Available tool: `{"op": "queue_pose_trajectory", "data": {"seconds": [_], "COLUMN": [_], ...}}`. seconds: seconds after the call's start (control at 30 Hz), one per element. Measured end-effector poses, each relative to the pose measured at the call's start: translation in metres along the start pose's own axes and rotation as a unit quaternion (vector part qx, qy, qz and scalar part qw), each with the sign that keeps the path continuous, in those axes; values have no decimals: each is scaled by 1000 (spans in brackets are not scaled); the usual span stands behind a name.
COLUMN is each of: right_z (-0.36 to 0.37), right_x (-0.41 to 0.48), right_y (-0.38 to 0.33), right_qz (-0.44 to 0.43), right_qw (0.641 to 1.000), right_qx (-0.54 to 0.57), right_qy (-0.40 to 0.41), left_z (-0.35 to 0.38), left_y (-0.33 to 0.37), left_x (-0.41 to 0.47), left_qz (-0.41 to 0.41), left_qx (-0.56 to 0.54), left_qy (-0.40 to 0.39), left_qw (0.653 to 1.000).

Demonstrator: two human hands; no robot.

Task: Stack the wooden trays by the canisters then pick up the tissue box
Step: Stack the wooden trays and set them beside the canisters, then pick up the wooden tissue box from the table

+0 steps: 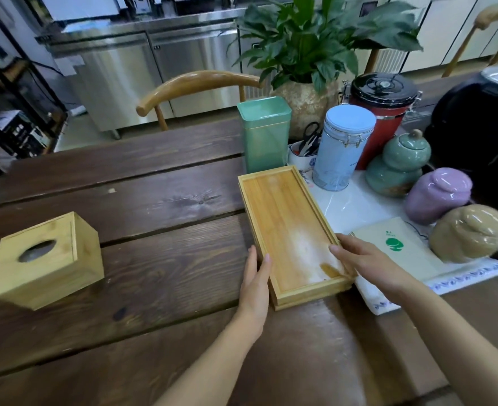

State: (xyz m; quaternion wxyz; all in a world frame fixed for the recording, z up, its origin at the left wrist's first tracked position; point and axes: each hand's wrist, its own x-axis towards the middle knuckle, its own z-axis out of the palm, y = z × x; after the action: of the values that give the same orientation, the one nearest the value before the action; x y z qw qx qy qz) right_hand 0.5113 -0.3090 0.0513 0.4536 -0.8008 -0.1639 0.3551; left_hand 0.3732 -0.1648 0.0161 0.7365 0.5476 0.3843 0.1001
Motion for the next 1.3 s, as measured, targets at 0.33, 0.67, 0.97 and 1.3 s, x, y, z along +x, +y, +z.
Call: {"op": "queue_pose_trajectory", "data": {"seconds": [0.33, 0.67, 0.97, 1.3], "right_z": [102, 318, 403, 408], "right_x": [18, 55, 79, 44], "right_y": [-82, -179, -192, -194], "right_qz": [-139, -175, -26, -8], "right_qw": [976, 956, 980, 960], "right_qx": [-166, -160, 14, 93], "right_qy": [32, -171, -198, -263], "left_z": [-138, -332, -391, -385], "left_y": [46, 95, 75, 68], "left_x": [-25, -32, 7, -25], "left_qz": [46, 141, -10, 34], "left_qx": [96, 286, -34, -110], "left_qy": [65, 431, 257, 184], "left_qw": [992, 844, 966, 976]}}
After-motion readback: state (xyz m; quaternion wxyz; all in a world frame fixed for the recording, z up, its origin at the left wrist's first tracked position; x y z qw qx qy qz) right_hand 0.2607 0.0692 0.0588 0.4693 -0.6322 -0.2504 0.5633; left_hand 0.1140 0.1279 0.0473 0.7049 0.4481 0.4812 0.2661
